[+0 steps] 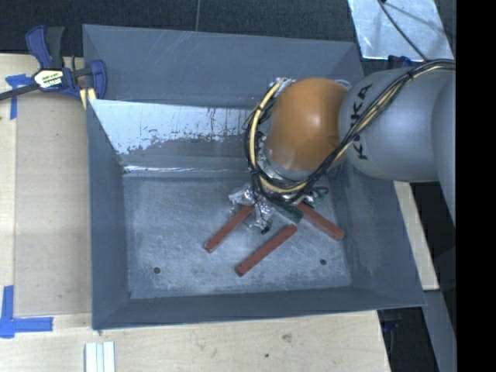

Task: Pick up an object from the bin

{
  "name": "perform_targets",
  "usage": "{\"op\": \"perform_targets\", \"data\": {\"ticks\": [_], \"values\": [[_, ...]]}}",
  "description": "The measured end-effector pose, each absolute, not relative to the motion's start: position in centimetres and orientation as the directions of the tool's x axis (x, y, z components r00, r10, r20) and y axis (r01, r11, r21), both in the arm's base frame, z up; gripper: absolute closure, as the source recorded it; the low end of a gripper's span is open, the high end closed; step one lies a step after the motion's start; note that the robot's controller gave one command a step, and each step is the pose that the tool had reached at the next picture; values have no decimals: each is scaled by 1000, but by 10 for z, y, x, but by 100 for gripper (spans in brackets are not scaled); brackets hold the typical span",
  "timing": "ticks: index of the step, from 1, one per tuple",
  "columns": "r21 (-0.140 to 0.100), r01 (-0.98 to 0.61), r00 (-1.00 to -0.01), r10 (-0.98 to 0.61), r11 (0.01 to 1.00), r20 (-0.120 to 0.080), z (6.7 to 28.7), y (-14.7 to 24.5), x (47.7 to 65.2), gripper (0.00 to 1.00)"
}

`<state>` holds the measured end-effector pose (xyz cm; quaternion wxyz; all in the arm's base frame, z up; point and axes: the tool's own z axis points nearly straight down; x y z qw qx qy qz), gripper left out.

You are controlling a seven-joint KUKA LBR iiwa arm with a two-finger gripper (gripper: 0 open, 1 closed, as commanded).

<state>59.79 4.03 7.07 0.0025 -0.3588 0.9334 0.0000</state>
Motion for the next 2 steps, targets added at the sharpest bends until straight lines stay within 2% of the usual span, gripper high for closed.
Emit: {"op": "perform_targets", "data": {"ticks": [1,2], "values": [[-1,-686,-728,-686,728,-2,84,34,584,100],[-7,-660,-751,-660,751,-10,186,30,584,100]]}}
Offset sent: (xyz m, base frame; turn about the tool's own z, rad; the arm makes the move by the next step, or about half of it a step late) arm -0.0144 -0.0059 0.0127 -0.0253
